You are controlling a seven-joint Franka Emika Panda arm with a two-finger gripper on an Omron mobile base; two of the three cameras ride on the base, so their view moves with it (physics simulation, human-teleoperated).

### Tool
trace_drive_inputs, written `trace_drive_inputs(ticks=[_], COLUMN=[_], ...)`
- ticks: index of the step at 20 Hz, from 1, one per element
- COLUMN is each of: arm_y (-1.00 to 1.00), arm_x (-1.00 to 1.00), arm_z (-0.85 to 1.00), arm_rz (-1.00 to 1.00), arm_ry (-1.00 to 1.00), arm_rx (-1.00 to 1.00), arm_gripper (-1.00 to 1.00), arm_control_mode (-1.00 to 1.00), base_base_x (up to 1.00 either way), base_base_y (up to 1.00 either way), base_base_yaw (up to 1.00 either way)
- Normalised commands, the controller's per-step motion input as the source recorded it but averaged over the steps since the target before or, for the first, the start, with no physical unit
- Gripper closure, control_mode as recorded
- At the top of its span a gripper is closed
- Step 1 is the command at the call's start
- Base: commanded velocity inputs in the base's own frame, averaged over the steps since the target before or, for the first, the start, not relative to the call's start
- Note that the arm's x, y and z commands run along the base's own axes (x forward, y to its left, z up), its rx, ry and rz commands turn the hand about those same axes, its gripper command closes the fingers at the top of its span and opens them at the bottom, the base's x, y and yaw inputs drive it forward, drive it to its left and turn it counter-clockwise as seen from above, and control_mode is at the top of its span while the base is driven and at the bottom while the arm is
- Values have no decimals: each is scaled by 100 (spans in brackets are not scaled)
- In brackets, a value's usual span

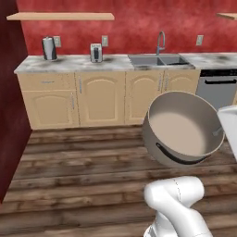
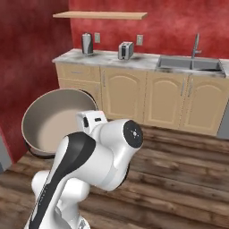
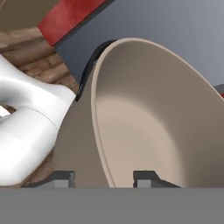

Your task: Move the pot and pan from the stove into the sink.

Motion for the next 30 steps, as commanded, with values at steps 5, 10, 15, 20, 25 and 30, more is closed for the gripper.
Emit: trace_drive_inputs(ticks=[5,10,15,20,25,30], arm_y=[0,0,0,0,0,0], arm_x=[0,0,0,0,0,0], arm_z=[0,0,0,0,0,0], arm_rz=[0,0,0,0,0,0], arm_ry=[0,0,0,0,0,0], arm_rx=[0,0,0,0,0,0], arm_gripper=[100,100,100,100,100,100], arm_control_mode=[100,100,100,100,100,100], base_base_x=[100,100,100,100,100,100], base_base_y=[22,24,24,25,25,24], base_base_yaw=[-1,-1,-1,-1,-1,-1])
